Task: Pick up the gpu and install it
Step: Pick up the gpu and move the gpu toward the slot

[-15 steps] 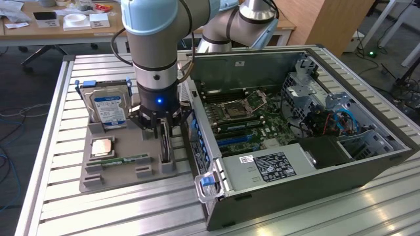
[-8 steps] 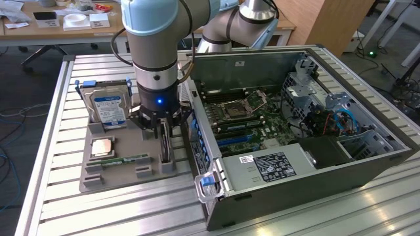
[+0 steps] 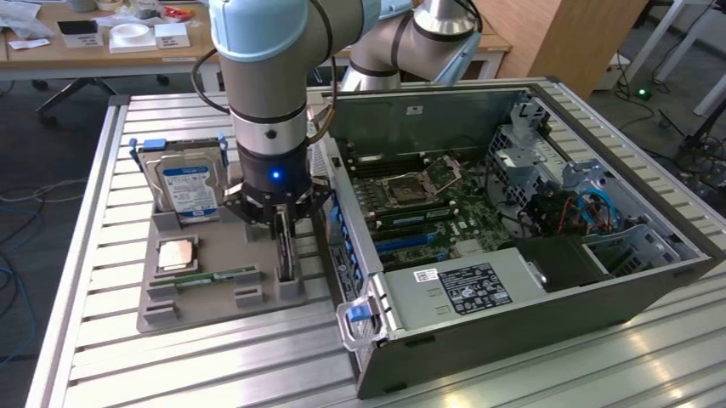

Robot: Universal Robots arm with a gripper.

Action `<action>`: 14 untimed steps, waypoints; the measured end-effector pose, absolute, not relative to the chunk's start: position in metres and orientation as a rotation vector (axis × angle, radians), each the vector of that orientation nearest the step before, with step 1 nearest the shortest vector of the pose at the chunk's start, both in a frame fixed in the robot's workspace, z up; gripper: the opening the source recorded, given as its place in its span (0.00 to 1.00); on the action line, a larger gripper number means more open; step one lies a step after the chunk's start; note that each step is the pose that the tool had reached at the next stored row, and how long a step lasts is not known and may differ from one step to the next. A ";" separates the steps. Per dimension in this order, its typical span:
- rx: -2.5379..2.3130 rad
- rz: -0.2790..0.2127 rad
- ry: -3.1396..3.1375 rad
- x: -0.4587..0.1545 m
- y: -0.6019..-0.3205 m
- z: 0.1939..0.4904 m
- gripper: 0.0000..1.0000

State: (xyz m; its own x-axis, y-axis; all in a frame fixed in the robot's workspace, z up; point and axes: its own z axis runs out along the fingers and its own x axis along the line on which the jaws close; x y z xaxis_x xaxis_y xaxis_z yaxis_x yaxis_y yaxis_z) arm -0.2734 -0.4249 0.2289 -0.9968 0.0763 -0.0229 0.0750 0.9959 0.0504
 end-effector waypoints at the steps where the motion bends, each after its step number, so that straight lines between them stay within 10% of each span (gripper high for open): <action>1: 0.118 0.077 3.114 -0.273 -0.425 0.229 0.33; 14: 0.118 0.077 3.114 -0.272 -0.425 0.229 0.33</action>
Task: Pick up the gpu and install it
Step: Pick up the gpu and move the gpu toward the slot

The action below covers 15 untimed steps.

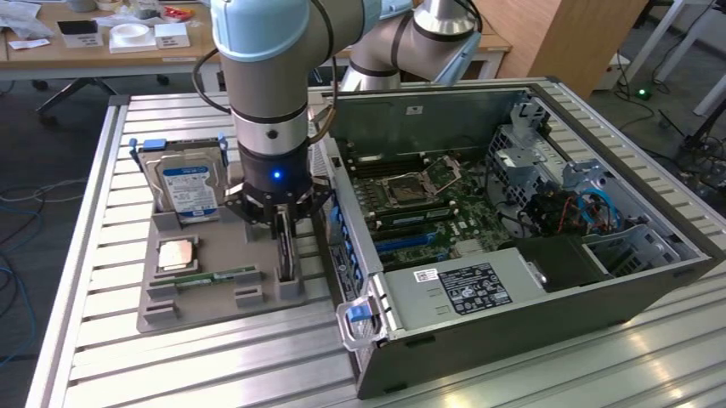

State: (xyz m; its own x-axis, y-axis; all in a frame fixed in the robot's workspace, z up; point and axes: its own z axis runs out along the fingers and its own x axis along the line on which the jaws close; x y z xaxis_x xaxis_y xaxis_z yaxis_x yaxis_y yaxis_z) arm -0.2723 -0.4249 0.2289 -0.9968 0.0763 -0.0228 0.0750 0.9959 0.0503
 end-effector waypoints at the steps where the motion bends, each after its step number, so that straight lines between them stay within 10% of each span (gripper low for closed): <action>1: 0.118 0.077 3.114 -0.272 -0.425 0.229 0.33; 15: 0.118 0.077 3.114 -0.272 -0.425 0.229 0.27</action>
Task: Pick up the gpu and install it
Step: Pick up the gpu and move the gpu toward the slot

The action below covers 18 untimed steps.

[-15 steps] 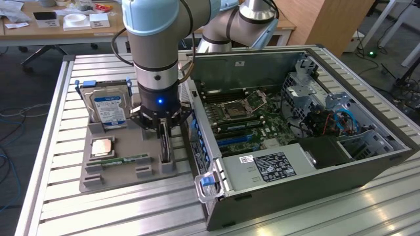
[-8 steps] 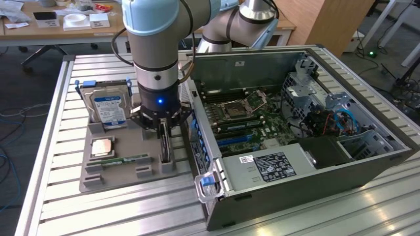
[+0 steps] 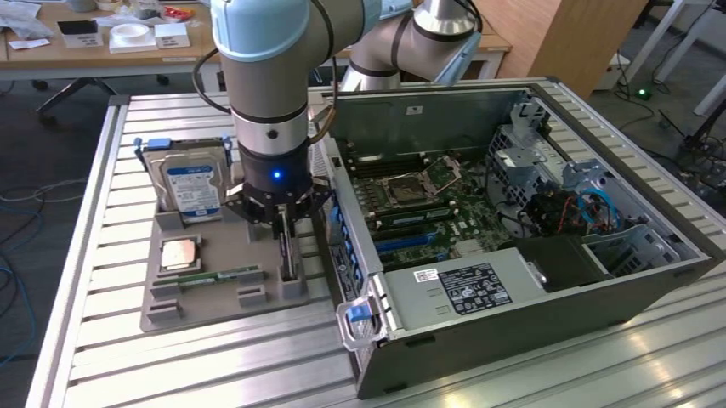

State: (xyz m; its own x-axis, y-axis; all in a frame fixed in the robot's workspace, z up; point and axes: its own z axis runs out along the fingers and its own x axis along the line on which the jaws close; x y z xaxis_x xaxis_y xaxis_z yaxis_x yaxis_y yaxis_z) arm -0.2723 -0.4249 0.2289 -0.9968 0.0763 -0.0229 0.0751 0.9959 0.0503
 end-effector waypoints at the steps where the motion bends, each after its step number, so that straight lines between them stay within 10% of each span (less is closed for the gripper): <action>1: 0.118 0.077 3.114 -0.272 -0.425 0.229 0.27; 18: 0.072 0.079 3.115 -0.272 -0.425 0.230 0.27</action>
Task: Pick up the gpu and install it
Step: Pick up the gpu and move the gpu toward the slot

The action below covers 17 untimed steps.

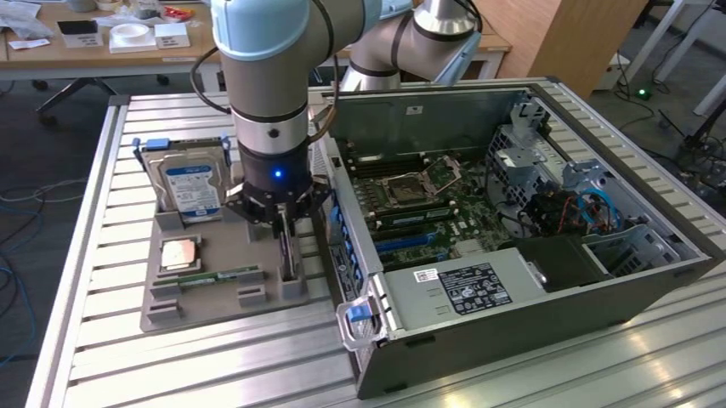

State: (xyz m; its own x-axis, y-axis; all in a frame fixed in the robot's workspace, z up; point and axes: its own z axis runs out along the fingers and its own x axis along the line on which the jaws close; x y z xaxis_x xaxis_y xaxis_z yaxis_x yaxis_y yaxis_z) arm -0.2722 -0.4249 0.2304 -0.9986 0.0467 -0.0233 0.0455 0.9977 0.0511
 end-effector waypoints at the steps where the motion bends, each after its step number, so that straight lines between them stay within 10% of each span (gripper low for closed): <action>1: 0.072 0.079 3.116 -0.272 -0.425 0.232 0.27; 17: 0.072 0.083 3.116 -0.272 -0.425 0.285 0.27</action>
